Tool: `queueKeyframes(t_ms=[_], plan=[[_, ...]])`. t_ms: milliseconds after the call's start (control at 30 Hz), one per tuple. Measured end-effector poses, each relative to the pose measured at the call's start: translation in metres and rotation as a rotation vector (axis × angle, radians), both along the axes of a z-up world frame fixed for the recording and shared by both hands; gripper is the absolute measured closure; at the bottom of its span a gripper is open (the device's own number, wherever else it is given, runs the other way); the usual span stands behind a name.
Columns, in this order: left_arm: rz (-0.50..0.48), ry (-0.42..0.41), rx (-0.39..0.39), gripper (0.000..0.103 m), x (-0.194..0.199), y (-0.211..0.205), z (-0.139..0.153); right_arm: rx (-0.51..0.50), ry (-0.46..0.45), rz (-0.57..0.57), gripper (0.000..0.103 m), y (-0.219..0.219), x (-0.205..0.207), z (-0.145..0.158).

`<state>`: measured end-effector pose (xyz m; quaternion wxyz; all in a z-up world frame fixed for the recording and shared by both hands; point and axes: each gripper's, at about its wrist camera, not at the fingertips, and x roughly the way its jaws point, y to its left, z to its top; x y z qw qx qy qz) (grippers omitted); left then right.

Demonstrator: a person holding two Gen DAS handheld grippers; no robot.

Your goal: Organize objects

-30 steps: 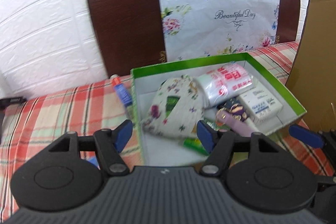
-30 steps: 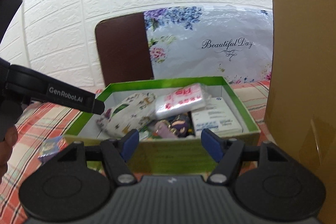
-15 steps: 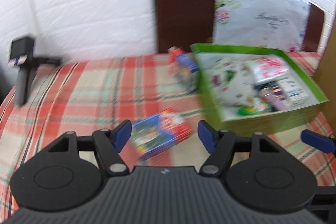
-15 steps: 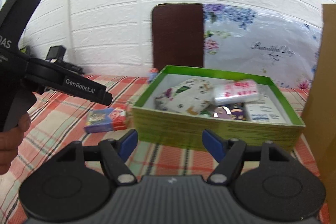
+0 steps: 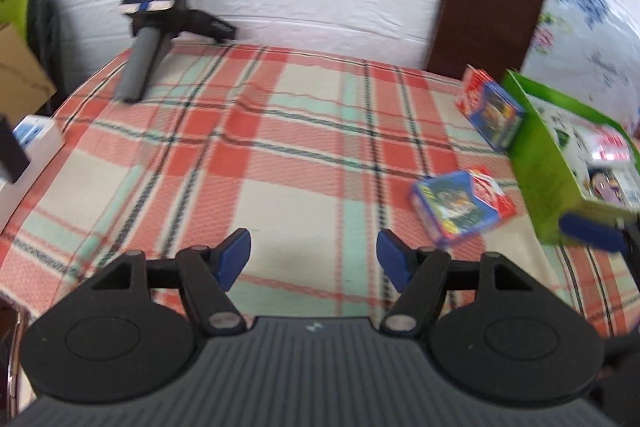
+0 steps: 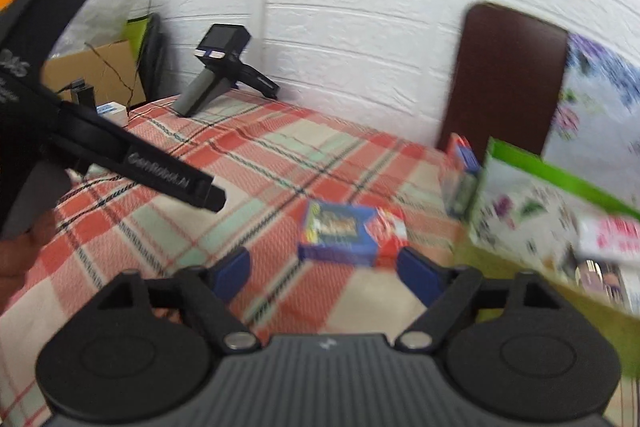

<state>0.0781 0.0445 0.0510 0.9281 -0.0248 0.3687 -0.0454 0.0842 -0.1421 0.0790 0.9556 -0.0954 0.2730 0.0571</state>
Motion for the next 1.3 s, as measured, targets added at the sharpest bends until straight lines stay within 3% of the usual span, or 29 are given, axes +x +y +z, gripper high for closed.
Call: queueKeyframes(t_ms=[200,300,400,433,500,600,667,700,833,900,1033,1133,1233,1300], plan=[[0.053,0.008,-0.063,0.032,0.001,0.029,-0.001,-0.046,0.144,-0.071,0.003,0.001,0.084,-0.021],[0.055,0.016,-0.071,0.032,0.001,0.035,-0.004,-0.153,0.159,-0.098,0.0,0.006,0.093,-0.035],[0.05,0.019,-0.082,0.032,0.002,0.038,-0.005,-0.159,0.133,-0.086,0.002,0.009,0.081,-0.038],[0.047,0.022,-0.089,0.032,0.002,0.038,-0.005,-0.171,0.127,-0.072,0.008,0.011,0.077,-0.037],[0.038,0.027,-0.106,0.032,0.003,0.037,-0.006,-0.117,0.135,-0.005,0.04,0.017,0.067,-0.032],[0.017,0.029,-0.122,0.032,0.0,0.034,-0.005,-0.126,0.118,0.084,0.039,0.043,0.038,-0.033],[0.003,0.033,-0.125,0.032,-0.001,0.03,-0.005,-0.108,0.107,0.146,0.026,0.051,0.023,-0.035],[-0.007,0.037,-0.133,0.032,0.0,0.029,-0.004,-0.095,0.103,0.16,0.02,0.053,0.021,-0.034],[-0.014,0.046,-0.178,0.032,0.004,0.027,-0.002,-0.176,0.074,0.145,0.014,0.045,0.033,-0.022],[-0.005,0.039,-0.181,0.032,0.005,0.028,-0.001,-0.191,0.15,0.183,0.0,0.032,0.056,-0.013],[0.012,0.045,-0.196,0.032,0.008,0.036,-0.003,-0.339,0.332,0.326,0.0,0.018,0.102,-0.004],[0.025,0.053,-0.204,0.032,0.008,0.044,-0.006,-0.376,0.583,0.404,0.0,0.004,0.121,-0.013],[0.036,0.05,-0.225,0.032,0.01,0.051,-0.006,-0.367,0.647,0.413,0.0,-0.009,0.13,-0.014],[0.037,0.052,-0.232,0.032,0.013,0.052,-0.007,-0.299,0.673,0.398,0.003,-0.011,0.134,-0.016]])
